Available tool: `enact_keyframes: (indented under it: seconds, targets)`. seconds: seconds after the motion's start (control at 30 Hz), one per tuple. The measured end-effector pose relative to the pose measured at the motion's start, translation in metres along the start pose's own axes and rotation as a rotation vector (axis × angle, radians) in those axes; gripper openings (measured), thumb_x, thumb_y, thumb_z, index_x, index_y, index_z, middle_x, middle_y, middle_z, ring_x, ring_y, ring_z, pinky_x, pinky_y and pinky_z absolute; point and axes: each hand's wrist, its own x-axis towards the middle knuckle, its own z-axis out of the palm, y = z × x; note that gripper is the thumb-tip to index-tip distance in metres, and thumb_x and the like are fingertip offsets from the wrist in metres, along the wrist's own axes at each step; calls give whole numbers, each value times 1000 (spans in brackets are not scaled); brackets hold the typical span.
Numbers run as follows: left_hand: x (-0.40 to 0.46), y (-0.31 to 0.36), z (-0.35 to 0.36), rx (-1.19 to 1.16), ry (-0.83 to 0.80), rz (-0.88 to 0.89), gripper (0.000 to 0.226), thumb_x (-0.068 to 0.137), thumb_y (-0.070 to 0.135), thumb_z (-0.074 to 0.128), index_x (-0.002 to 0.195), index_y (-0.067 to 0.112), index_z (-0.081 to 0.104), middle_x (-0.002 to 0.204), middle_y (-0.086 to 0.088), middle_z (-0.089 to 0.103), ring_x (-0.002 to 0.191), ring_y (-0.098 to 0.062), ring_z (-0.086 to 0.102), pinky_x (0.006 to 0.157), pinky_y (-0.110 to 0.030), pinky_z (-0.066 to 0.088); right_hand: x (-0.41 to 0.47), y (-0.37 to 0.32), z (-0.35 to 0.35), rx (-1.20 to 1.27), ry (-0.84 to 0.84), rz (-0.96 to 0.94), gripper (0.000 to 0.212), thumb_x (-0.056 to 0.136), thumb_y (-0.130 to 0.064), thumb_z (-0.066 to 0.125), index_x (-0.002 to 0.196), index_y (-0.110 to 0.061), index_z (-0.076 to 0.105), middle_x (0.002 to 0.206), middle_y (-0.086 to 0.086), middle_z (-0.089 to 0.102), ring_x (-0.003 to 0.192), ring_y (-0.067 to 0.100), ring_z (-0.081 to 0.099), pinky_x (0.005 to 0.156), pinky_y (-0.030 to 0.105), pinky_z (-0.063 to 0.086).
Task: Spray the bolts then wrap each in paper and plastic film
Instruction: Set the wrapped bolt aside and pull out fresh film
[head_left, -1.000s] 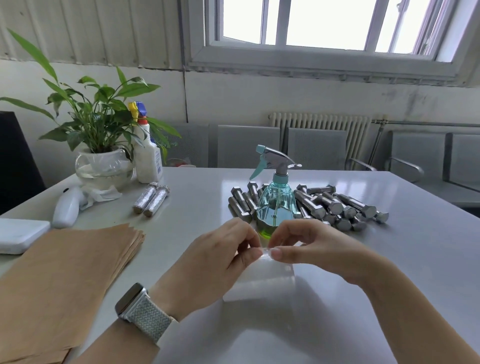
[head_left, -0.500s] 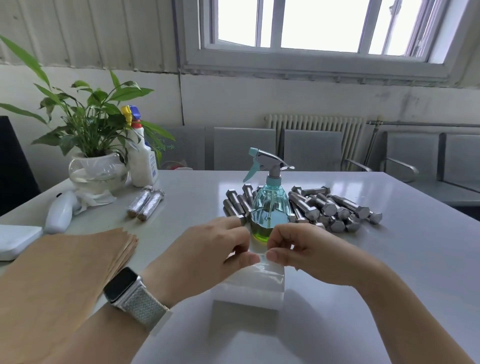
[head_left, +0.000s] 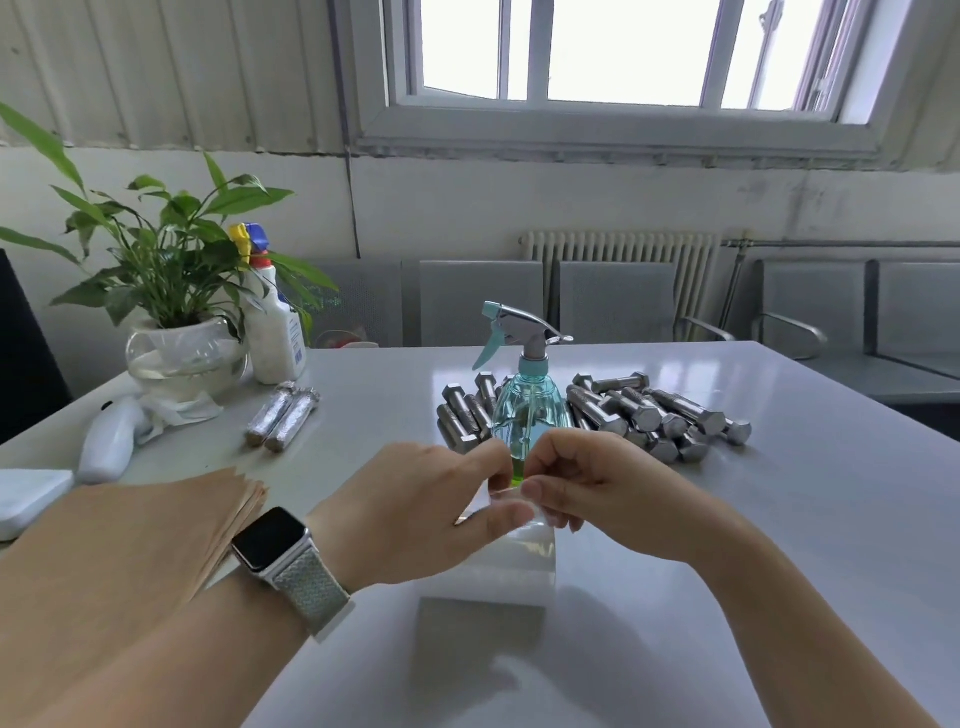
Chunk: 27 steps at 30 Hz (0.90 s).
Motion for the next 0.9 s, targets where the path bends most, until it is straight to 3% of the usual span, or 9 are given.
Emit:
enact_keyframes:
  seconds: [0.13,0.2,0.3,0.4,0.5,0.57,0.63,0.73,0.9]
  targets:
    - [9,1,1,95,29,96,49,90,69,26,84,28,51,53,3,52,48,-21,51,46,-26,27,0,1,-4,124,18,34,14,98,-10,57,88,-15,64,70,-2,64,63,18,60,59,34,50]
    - [12,1,2,140,63,147,40,93,58,34,80,25,54,49,2,51,42,-23,48,45,-23,22,-1,4,-10,129,-2,128,33,95,7,49,98,-21,67,88,0,66,71,21,62,62,34,52]
    - [14,0,6,146,91,142,34,95,46,39,75,22,52,45,2,48,37,-22,43,42,-22,20,-6,12,-12,-172,-247,226,60,83,9,52,117,-39,58,104,-20,61,81,14,61,66,19,50]
    - [11,-4,11,42,140,-10,33,99,43,43,75,22,51,51,3,52,45,-22,49,44,-25,31,-2,16,-2,-205,-295,207,68,78,2,71,132,-34,53,102,-19,60,78,10,56,65,16,46]
    - [3,-8,20,-283,227,-282,35,100,32,51,67,23,47,51,15,52,46,-8,47,47,-14,32,2,17,7,70,-223,199,67,75,7,78,131,-19,54,112,10,65,92,27,63,85,38,52]
    - [-4,-5,23,-451,295,-454,37,100,37,47,64,26,47,49,21,52,45,-2,48,47,-13,35,1,18,12,273,-226,192,63,72,6,80,127,-10,55,109,10,67,100,23,64,89,38,53]
    - [-11,-3,26,-409,348,-566,40,96,47,39,66,23,48,49,9,53,48,-9,50,48,-21,38,2,15,22,402,-180,179,73,62,-17,91,125,-8,55,107,8,67,102,20,64,87,34,52]
    - [-13,1,35,-342,401,-725,37,99,41,40,69,19,45,58,0,56,58,-23,54,52,-37,38,6,7,42,710,-108,181,94,56,-40,93,133,-9,49,122,17,63,111,30,62,94,46,51]
    - [-14,-1,39,-125,405,-885,37,95,48,31,74,21,45,56,6,50,55,-23,44,50,-32,27,8,-7,66,807,-109,186,65,73,-37,83,129,-14,57,116,12,67,107,27,65,90,43,55]
